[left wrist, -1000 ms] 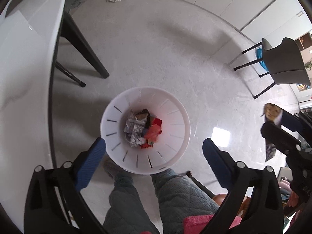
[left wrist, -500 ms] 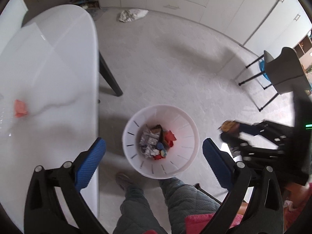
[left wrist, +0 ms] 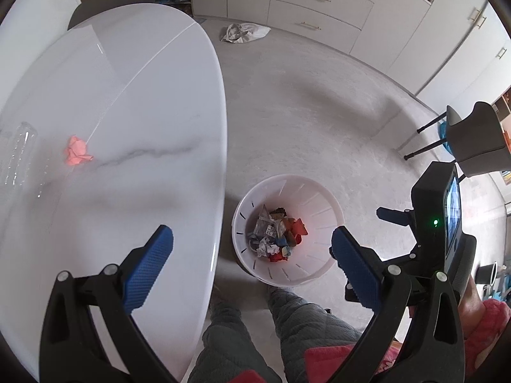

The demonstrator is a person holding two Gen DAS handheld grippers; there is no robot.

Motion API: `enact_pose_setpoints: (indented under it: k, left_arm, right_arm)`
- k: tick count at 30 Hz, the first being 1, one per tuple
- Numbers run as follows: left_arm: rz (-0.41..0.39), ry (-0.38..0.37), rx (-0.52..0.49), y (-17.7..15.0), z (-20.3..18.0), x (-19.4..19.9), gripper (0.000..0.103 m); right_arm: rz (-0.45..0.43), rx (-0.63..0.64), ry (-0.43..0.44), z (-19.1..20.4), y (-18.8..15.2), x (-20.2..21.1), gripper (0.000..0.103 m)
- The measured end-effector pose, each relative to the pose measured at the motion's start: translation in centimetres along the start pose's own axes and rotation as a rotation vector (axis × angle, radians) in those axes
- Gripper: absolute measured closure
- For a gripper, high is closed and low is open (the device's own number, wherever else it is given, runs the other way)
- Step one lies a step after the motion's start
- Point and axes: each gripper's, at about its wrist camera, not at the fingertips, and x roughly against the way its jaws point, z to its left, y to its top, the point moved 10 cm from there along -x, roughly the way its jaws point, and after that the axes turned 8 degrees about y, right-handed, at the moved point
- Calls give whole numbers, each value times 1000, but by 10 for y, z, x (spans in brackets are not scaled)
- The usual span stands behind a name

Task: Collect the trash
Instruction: 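Drop the red wrapper and brown snack box into the wastebasket with both grippers, then grasp the pink tissue with the right gripper while the left grasps the plastic bottle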

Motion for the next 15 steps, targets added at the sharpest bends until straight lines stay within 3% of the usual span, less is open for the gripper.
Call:
enact_pose_setpoints:
  k: [15]
  left_arm:
    - [-30, 48, 101, -4, 45, 12, 8]
  right_arm:
    - [-20, 46, -13, 23, 25, 8, 4]
